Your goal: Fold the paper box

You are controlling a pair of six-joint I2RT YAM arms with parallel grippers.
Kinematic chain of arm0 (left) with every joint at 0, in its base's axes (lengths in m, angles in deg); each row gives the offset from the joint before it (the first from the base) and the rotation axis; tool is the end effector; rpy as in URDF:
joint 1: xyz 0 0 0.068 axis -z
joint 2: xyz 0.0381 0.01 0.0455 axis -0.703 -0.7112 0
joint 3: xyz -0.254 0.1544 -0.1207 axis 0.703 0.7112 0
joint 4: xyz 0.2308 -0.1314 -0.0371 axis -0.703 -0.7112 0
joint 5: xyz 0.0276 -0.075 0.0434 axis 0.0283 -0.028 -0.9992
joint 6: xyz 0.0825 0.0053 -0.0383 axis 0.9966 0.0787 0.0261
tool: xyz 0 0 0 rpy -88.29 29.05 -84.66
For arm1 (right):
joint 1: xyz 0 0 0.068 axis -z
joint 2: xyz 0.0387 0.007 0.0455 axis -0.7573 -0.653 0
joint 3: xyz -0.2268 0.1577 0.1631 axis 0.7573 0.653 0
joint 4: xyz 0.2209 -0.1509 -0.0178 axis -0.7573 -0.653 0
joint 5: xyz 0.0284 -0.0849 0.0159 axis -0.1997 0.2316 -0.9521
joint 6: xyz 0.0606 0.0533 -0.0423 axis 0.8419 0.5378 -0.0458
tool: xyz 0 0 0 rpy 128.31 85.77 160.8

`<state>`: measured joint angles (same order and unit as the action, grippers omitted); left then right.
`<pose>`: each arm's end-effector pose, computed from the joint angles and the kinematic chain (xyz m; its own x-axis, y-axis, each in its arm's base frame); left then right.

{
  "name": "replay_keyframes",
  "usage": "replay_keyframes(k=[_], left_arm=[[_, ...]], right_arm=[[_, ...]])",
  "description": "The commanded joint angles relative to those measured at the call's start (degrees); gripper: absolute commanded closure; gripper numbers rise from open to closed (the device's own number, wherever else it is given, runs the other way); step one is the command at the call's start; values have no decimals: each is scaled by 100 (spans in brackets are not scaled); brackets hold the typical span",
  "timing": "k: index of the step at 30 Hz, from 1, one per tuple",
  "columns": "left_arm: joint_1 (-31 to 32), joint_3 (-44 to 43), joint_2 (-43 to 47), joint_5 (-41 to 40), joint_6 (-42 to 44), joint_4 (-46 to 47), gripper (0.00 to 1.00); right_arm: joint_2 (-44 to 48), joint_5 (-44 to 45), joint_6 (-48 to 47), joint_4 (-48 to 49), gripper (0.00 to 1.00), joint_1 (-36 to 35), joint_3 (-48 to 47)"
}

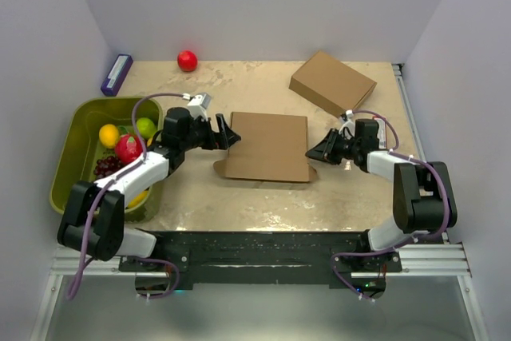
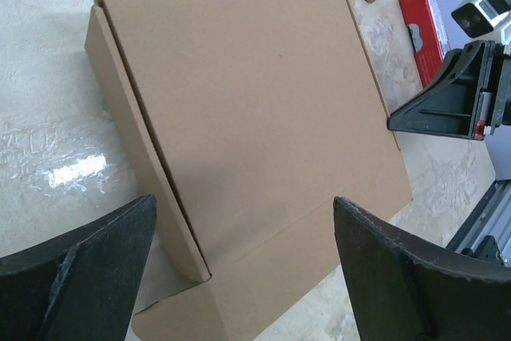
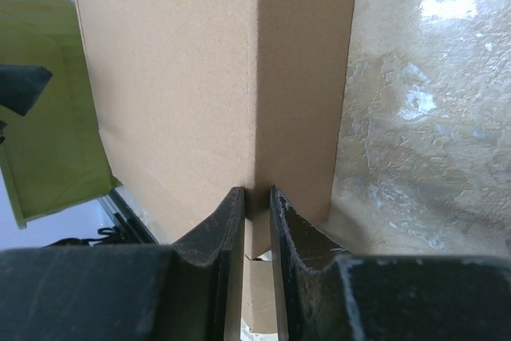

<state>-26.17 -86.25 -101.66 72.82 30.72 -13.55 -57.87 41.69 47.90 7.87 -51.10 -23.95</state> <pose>0.3032 -0.1360 0.2504 -0.6751 -0.2349 -0.6993 0.3512 0.7313 -0.5847 0.3171 0.0625 0.1730 -0.8454 0.3984 -0.3557 -0.0211 0.6405 0.7677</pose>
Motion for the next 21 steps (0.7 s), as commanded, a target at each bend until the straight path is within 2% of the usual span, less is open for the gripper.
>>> replay_keyframes(k=[1, 15, 21], left_arm=[[-110, -48, -150, 42, -165, 476, 4], [-171, -30, -827, 385, -455, 969, 3], [-171, 101, -950, 683, -806, 1477, 3]], right_arm=[[-235, 499, -249, -430, 100, 169, 231], [-226, 604, -363, -579, 100, 380, 214], [-209, 595, -381, -597, 100, 407, 205]])
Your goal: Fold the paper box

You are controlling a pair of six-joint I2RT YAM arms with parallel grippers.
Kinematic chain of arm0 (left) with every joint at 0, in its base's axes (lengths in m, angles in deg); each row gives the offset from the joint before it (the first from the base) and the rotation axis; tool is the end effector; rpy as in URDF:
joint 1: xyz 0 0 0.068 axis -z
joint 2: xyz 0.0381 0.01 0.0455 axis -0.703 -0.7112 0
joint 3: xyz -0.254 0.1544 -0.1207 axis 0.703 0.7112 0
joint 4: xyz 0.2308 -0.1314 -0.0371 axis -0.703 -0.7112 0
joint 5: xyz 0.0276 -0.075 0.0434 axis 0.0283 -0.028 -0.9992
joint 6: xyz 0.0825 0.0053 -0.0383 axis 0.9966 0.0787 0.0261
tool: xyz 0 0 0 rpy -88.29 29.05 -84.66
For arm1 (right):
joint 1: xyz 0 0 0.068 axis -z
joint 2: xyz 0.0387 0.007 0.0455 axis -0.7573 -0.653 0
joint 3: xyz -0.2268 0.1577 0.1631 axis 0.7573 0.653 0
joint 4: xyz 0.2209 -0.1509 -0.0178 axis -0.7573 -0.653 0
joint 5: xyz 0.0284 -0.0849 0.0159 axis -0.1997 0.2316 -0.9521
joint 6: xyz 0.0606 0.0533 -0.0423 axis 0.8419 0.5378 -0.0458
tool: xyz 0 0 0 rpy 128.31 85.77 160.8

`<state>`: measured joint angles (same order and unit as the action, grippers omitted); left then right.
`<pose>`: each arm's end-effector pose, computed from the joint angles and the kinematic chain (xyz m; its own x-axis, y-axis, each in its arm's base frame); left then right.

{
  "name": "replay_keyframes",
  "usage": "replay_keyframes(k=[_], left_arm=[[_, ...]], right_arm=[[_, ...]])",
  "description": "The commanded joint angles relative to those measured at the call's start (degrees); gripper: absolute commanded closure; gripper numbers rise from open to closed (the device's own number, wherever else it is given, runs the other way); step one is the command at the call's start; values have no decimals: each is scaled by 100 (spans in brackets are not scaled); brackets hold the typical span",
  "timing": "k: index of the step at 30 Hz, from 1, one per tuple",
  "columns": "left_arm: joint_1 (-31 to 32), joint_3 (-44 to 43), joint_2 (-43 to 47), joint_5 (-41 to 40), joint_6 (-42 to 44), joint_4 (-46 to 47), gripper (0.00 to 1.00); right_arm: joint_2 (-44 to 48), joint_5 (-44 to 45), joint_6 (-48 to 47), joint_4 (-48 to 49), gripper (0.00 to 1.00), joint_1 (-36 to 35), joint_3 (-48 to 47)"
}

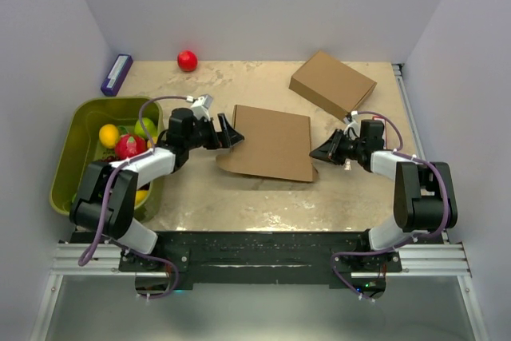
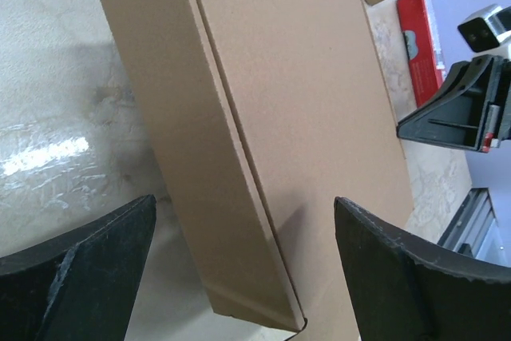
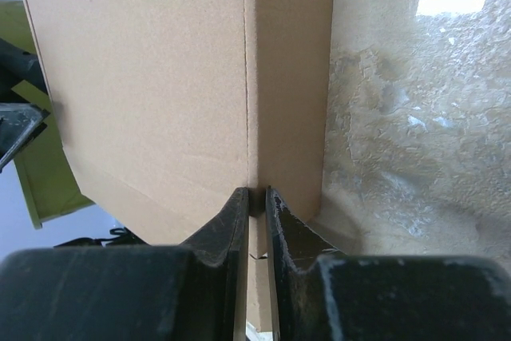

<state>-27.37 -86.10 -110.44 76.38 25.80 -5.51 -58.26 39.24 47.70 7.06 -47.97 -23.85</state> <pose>0.3292 -0.1416 0.2193 -0.7276 -0.2863 -0.6234 0.3006 0.6838 -0.6649 0.3171 0.0478 0.1706 -0.8432 0.4268 -0.3268 0.0089 0.6189 0.7854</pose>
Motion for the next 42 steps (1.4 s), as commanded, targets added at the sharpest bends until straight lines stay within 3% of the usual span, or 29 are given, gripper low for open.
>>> replay_keyframes(k=[1, 12, 18, 24, 34, 36, 37, 39, 40, 42], left_arm=[[-51, 95, -89, 371, -342, 727, 3], [-51, 297, -414, 468, -552, 1086, 3], [-16, 412, -573, 811, -948, 1728, 10], [54, 438, -731, 1048, -1246, 2150, 24], [98, 394, -784, 1136, -1370, 2248, 58], [98, 359, -775, 1154, -1370, 2187, 61], [89, 350, -775, 1171, -1379, 2169, 64], [89, 272, -775, 1206, -1292, 1994, 69], [89, 245, -766, 1224, -1256, 1914, 70], [89, 131, -775, 1276, -1160, 1660, 75]], right_arm=[[-169, 840, -361, -516, 100, 94, 185], [-143, 823, -370, -516, 100, 103, 203], [-134, 831, -396, -507, 100, 103, 194], [-29, 928, -449, -551, 100, 112, 185], [428, 1323, -730, -841, 100, 103, 71], [726, 1455, -774, -964, 90, 103, 10], [866, 1481, -818, -982, 76, 103, -16], [1234, 1631, -879, -1104, 63, 50, -113], [1359, 1736, -958, -1166, 45, 15, -166], [1735, 2016, -1020, -1210, 30, -82, -289]])
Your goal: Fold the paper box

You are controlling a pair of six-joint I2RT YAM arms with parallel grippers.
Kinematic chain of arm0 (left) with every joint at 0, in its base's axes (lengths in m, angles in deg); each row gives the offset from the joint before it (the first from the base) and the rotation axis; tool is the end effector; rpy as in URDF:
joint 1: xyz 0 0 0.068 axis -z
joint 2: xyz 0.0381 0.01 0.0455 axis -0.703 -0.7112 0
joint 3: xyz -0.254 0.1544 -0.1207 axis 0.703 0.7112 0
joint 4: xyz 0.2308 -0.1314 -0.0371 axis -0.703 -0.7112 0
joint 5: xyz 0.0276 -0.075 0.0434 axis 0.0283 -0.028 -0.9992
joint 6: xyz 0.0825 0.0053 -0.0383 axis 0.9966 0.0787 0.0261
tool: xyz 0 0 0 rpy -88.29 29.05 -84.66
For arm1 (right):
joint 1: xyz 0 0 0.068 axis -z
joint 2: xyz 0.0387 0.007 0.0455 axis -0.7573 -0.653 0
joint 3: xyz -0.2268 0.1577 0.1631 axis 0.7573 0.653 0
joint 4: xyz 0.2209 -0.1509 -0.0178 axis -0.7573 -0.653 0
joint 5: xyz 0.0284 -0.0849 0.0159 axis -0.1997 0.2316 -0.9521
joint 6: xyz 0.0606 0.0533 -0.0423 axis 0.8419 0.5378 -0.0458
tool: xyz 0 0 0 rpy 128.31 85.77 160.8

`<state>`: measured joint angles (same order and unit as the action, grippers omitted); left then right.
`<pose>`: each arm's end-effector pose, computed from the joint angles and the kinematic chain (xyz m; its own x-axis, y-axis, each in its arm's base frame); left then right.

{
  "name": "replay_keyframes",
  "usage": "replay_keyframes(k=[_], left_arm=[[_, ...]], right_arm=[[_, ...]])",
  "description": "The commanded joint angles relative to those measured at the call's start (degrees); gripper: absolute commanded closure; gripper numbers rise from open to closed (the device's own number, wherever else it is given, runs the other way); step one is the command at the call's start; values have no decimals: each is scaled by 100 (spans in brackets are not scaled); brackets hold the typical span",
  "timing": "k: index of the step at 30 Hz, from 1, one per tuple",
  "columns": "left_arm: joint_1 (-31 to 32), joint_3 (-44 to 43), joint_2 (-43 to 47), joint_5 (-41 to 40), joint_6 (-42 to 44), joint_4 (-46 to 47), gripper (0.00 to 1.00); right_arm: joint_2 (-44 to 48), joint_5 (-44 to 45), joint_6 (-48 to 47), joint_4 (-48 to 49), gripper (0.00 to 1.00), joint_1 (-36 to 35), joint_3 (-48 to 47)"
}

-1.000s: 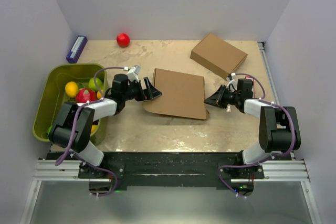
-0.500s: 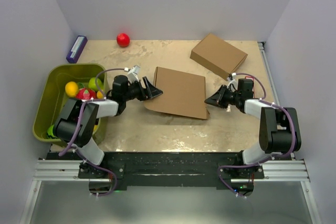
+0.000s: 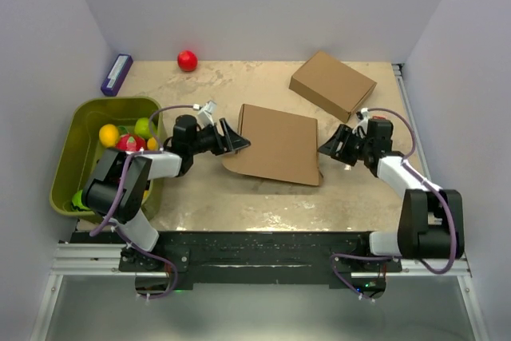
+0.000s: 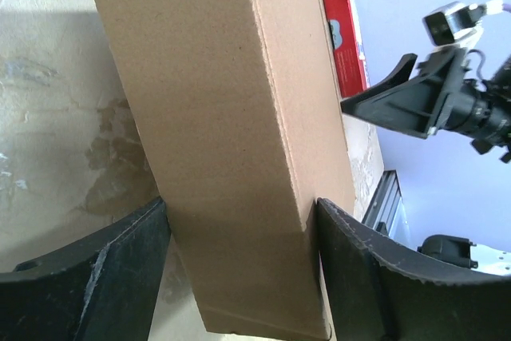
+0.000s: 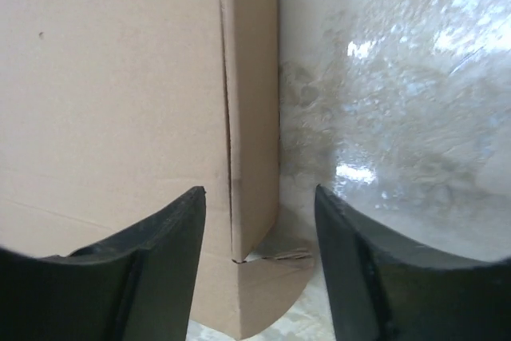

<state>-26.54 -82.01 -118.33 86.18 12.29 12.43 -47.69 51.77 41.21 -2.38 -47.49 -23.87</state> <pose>0.3318 -0.1603 0.1923 -0.8091 -0.3488 -0.4730 0.2774 0.4829 -0.8306 0.2951 0.0313 0.1997 -0.7681 0.4170 -0.4860 0.0210 0.7749 0.6317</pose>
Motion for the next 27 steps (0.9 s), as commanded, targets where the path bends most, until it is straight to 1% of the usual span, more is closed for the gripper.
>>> replay_keyframes(k=[1, 4, 5, 7, 8, 9, 10, 11, 12, 13, 14, 16, 17, 19, 20, 23, 24, 27], left_arm=[[6, -313, 23, 315, 226, -205, 76], [6, -401, 93, 376, 253, -399, 82], [-2, -445, 93, 394, 244, -443, 83], [-20, -550, 93, 455, 341, -723, 87], [-29, -707, 85, 569, 393, -986, 89], [-38, -813, 58, 622, 585, -1154, 96], [-29, -910, 15, 701, 674, -1347, 98], [-38, -1033, -3, 745, 736, -1583, 99], [-72, -1060, -21, 815, 771, -1638, 100], [-99, -1078, -47, 964, 746, -1673, 100], [-134, -1113, -47, 1026, 702, -1700, 100], [-239, -1139, -30, 1132, 675, -1753, 100], [-266, -1157, -12, 1167, 666, -1814, 100], [-354, -1183, 31, 1246, 631, -1893, 100], [-380, -1183, 40, 1282, 631, -1972, 100], [-459, -1149, 119, 1308, 631, -2086, 100], [-494, -1140, 137, 1334, 596, -2096, 100], [-573, -1096, 199, 1431, 535, -2122, 100]], right_arm=[[793, 852, -432, -266, 20, -330, -313], [1302, 1352, -686, -275, 14, -761, -515], [1426, 1624, -801, -301, 13, -1198, -576], [1759, 2299, -1125, -310, 12, -1744, -734], [1839, 2451, -1214, -293, 11, -2252, -779], [1918, 2549, -1311, -232, 11, -2492, -814], [2015, 2758, -1495, -188, 8, -2703, -875], [2042, 2917, -1566, -178, 8, -3166, -911], [2060, 3119, -1680, -187, 8, -3414, -955], [2051, 3504, -1933, -187, 7, -3678, -1007], [2016, 3795, -2040, -187, 7, -4220, -1025], [1885, 4296, -2277, -205, 7, -4768, -1113], [1693, 4969, -2348, -222, 7, -5292, -1148], [1472, 5623, -2454, -257, 7, -5796, -1244], [1280, 6104, -2489, -231, 7, -6216, -1262], [1006, 6609, -2577, -64, 5, -6816, -1385], [822, 6889, -2595, -29, 5, -6940, -1438], [348, 7267, -2665, 154, 5, -7389, -1526]])
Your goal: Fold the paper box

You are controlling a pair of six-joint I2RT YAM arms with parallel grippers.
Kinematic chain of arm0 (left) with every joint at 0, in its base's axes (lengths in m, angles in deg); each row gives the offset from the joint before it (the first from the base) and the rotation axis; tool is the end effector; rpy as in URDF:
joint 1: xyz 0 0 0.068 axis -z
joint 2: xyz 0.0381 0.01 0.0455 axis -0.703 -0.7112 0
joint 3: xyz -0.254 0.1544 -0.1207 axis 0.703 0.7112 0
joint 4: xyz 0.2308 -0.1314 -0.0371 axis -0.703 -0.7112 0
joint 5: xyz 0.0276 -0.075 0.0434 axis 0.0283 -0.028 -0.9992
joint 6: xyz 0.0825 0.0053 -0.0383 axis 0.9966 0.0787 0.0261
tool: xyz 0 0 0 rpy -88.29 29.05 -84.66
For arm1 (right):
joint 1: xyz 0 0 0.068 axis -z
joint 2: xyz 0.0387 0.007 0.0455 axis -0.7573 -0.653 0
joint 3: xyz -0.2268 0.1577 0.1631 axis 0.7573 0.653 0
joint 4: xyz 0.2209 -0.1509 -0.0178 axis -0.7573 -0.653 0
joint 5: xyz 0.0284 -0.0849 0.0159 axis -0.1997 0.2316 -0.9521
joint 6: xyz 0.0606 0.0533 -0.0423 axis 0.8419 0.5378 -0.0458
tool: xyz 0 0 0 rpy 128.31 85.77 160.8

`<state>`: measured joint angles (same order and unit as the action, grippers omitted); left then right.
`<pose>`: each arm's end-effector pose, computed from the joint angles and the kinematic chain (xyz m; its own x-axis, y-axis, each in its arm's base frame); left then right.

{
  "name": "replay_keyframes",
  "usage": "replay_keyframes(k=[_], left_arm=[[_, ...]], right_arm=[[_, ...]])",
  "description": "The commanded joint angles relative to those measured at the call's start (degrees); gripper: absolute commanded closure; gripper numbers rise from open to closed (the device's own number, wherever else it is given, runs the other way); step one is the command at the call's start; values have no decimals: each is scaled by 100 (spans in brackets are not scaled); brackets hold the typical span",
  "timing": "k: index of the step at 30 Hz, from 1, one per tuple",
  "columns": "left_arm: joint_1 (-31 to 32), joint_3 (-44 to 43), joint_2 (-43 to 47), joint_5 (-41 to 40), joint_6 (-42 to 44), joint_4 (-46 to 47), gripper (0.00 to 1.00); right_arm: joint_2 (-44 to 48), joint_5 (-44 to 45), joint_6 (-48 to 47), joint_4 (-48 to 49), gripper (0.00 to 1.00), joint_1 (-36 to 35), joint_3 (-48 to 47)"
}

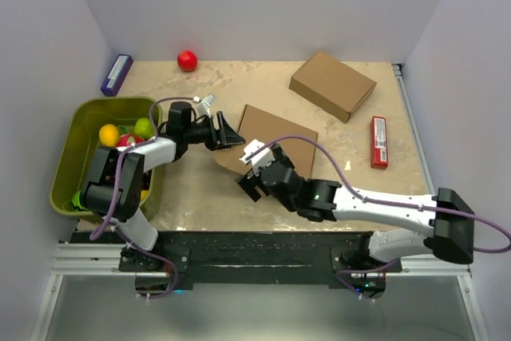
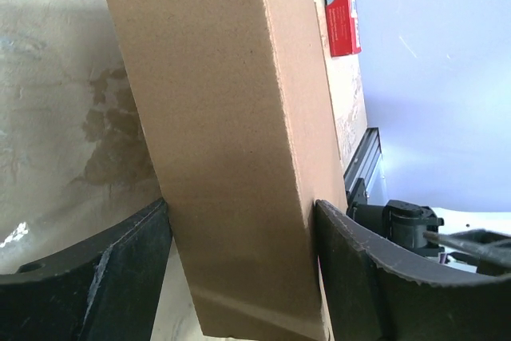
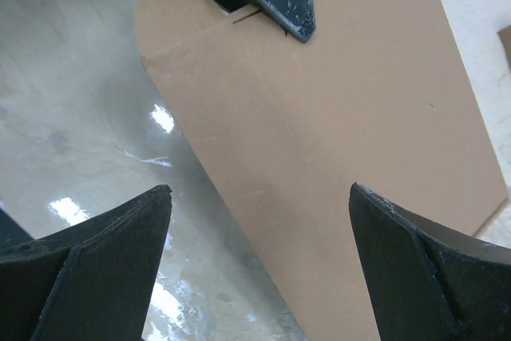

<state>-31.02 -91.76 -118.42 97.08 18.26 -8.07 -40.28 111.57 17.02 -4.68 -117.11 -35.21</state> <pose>0.3480 -0.1468 0.2080 -0.8964 -0.2344 -0.3763 0.2374 0.4631 -0.8539 0.1531 0.2675 0.3034 -0.2040 -0.3930 -0.8966 -0.6240 0.7579 -0.1902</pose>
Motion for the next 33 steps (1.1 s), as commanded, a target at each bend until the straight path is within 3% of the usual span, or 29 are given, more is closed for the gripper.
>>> replay_keyframes(k=[1, 4, 18, 25, 33], left_arm=[[-152, -129, 225, 367, -71, -81, 100], [-214, -112, 286, 393, -27, -195, 100], [-310, -130, 357, 490, 122, -415, 100], [-310, -138, 331, 543, 201, -494, 100], [-310, -182, 278, 648, 193, -467, 100]], right_arm=[[-517, 1420, -428, 420, 5, -524, -418], [-1025, 1815, -491, 630, 4, -788, -392], [-2697, 3574, -1123, 2054, 1, -788, -225], [-2900, 3487, -1634, 2906, 2, -420, -6], [-3206, 3249, -2389, 3716, 15, -191, 258]])
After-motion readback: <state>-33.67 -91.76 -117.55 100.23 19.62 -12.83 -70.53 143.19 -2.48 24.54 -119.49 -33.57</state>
